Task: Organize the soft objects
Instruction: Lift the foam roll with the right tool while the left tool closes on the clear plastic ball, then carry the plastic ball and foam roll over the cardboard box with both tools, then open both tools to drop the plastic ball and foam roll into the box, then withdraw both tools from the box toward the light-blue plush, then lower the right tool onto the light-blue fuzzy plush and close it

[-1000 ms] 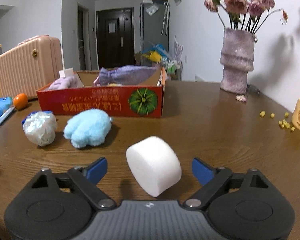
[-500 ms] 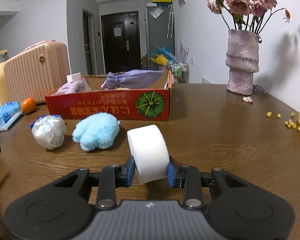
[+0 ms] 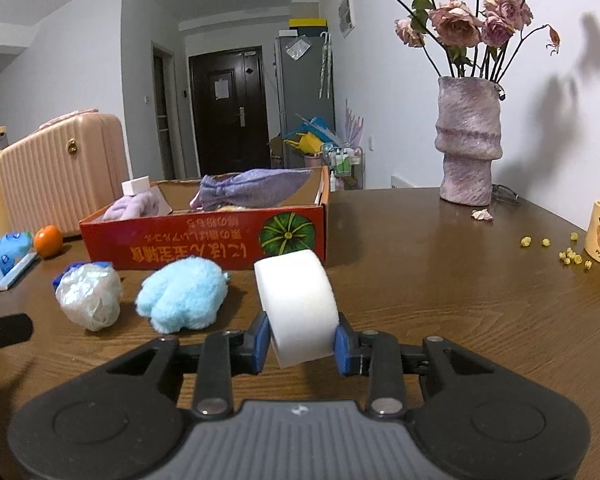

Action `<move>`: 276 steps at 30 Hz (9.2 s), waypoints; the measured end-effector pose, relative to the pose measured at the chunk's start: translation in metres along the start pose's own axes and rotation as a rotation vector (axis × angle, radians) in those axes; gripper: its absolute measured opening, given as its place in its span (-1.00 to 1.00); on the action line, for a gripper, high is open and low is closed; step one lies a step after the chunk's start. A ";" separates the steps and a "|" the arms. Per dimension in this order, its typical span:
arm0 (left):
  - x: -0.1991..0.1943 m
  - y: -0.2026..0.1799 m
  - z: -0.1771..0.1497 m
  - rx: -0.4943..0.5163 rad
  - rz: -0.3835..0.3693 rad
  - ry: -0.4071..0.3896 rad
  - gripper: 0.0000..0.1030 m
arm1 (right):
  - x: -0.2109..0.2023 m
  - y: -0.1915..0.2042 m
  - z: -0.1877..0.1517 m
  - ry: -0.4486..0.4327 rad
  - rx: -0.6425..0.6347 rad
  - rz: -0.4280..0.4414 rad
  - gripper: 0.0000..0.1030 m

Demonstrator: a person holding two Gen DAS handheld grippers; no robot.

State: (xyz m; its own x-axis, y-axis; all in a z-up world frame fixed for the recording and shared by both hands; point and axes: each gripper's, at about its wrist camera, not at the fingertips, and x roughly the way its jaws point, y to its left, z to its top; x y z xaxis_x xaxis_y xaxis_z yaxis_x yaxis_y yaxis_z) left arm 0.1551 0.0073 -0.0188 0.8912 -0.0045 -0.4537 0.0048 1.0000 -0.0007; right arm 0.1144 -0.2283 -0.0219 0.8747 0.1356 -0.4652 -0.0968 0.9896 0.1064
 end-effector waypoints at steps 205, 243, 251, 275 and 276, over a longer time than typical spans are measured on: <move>0.053 0.014 0.055 -0.129 0.160 -0.143 1.00 | 0.025 0.062 0.026 -0.241 -0.117 0.038 1.00; 0.023 0.062 0.022 -0.100 0.126 -0.007 1.00 | 0.080 0.112 0.018 0.088 -0.093 0.033 1.00; 0.031 0.071 0.022 -0.114 0.131 0.016 1.00 | 0.109 0.118 0.024 0.159 -0.071 0.023 1.00; 0.039 0.069 0.020 -0.104 0.137 0.039 1.00 | 0.110 0.122 0.031 0.132 -0.072 0.047 0.48; 0.039 0.069 0.020 -0.106 0.135 0.042 1.00 | 0.107 0.120 0.031 0.118 -0.070 0.046 0.48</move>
State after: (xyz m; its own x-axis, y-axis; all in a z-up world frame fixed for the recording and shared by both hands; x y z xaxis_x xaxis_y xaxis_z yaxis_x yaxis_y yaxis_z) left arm 0.1997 0.0759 -0.0185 0.8606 0.1281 -0.4929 -0.1638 0.9860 -0.0298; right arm 0.2117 -0.0968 -0.0317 0.8071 0.1814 -0.5619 -0.1717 0.9826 0.0706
